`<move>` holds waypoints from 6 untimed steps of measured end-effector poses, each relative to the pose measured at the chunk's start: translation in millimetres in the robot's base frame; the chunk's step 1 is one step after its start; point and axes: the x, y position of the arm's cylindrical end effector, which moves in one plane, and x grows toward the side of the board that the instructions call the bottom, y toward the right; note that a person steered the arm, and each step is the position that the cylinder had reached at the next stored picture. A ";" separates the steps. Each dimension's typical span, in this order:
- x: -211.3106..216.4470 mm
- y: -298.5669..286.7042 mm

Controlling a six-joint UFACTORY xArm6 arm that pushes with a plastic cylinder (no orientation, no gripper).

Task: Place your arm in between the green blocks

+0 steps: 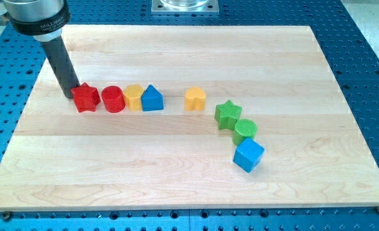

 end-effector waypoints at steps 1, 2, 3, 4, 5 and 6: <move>20.0 -19.7; 93.7 -5.8; 111.8 101.4; 105.1 200.1; 82.5 277.2; 71.4 337.8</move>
